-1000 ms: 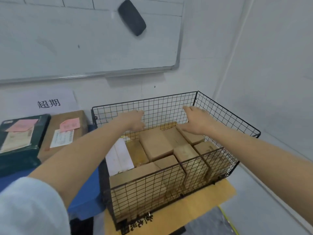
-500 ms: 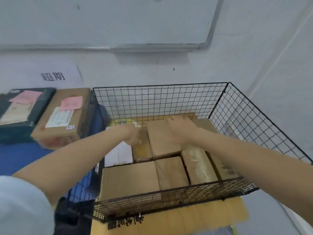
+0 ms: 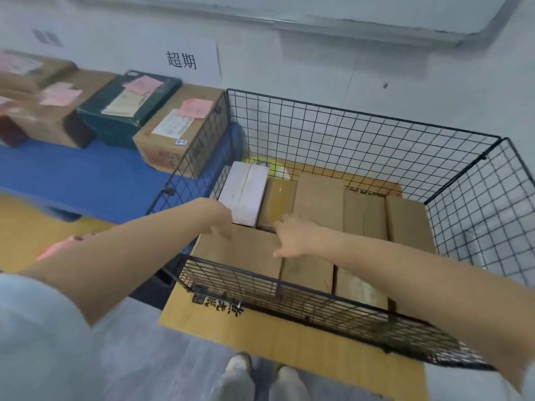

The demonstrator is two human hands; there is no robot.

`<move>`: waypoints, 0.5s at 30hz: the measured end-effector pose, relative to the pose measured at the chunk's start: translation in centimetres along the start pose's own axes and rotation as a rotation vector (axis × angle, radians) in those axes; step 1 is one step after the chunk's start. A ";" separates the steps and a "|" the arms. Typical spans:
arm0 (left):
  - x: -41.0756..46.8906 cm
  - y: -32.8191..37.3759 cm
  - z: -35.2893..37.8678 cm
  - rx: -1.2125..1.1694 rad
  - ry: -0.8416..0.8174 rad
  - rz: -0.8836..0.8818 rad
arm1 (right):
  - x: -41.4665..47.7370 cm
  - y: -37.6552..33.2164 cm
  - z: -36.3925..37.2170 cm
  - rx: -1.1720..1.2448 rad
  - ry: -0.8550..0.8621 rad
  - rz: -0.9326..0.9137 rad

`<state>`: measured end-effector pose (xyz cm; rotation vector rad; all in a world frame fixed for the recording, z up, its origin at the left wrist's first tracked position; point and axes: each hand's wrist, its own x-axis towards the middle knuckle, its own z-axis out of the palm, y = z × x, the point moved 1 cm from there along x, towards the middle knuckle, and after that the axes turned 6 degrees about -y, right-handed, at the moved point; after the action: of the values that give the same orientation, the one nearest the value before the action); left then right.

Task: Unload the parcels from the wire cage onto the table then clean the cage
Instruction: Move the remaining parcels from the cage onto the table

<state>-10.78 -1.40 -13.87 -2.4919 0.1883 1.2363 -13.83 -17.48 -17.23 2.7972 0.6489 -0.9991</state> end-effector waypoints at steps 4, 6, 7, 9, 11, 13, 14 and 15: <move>1.8 -0.1 0.4 -0.047 -0.070 0.019 | 0.4 -0.3 0.2 0.089 -0.062 0.011; 2.4 -0.1 0.5 -0.085 -0.117 0.027 | 0.6 -0.7 0.2 0.172 -0.119 0.034; 2.6 -0.1 0.4 -0.107 -0.129 0.034 | 0.7 -0.8 0.1 0.204 -0.132 0.050; 2.9 -0.2 0.1 -0.146 -0.141 0.045 | 1.0 -1.0 0.0 0.273 -0.144 0.093; 3.1 -0.4 -0.1 -0.174 -0.159 0.050 | 1.3 -1.0 0.3 0.397 -0.164 0.159; 3.5 -0.4 0.0 -0.196 -0.186 0.055 | 1.4 -1.0 0.7 0.551 -0.199 0.225; 3.6 -0.3 0.0 -0.201 -0.196 0.060 | 1.5 -1.0 0.9 0.604 -0.215 0.250; 3.8 -0.3 0.1 -0.193 -0.203 0.064 | 1.6 -1.0 1.2 0.644 -0.233 0.271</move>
<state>-8.50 -0.98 -16.84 -2.5140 0.1016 1.5919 -13.81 -16.23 -19.11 3.0638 -0.1125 -1.6715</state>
